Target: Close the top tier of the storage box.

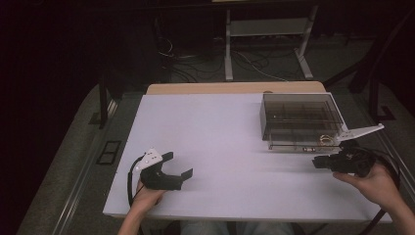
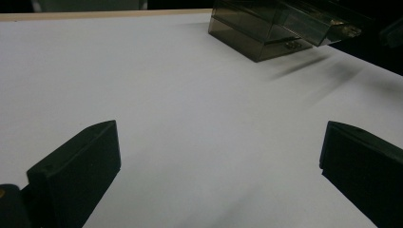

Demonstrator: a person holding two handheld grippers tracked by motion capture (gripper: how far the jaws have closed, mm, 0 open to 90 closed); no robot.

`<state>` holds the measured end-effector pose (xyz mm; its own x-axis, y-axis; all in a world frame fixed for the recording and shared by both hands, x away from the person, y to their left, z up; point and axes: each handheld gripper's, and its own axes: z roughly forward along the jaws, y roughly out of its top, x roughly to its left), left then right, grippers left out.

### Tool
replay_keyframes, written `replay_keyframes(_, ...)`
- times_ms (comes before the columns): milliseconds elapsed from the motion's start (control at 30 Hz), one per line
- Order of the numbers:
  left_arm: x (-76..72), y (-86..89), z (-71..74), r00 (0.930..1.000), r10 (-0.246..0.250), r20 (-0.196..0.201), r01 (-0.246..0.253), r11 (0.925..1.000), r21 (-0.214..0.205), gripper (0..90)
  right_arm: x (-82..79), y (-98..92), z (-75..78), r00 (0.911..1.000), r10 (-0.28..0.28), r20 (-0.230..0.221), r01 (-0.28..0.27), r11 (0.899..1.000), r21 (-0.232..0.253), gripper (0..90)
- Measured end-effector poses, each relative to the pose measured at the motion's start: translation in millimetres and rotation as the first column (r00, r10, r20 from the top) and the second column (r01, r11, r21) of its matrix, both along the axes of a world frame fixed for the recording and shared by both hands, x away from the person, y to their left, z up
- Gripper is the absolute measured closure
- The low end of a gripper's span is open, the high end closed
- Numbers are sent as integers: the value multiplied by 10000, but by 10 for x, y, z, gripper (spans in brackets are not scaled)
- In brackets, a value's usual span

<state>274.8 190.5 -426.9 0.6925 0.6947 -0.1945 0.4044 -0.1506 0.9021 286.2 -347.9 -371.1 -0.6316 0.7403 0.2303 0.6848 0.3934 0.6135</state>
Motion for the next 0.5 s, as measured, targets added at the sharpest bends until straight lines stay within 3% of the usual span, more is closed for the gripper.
replay_keyframes(67,-2,-2,0,10000,-5,-5,5,10000,4,0,12,10,-6,9999,-81,60,82,9999,-101,887)
replay_keyframes(500,-2,-6,-1,10000,-25,-18,25,10000,4,0,128,112,-87,9997,-236,-119,234,9996,-171,889)
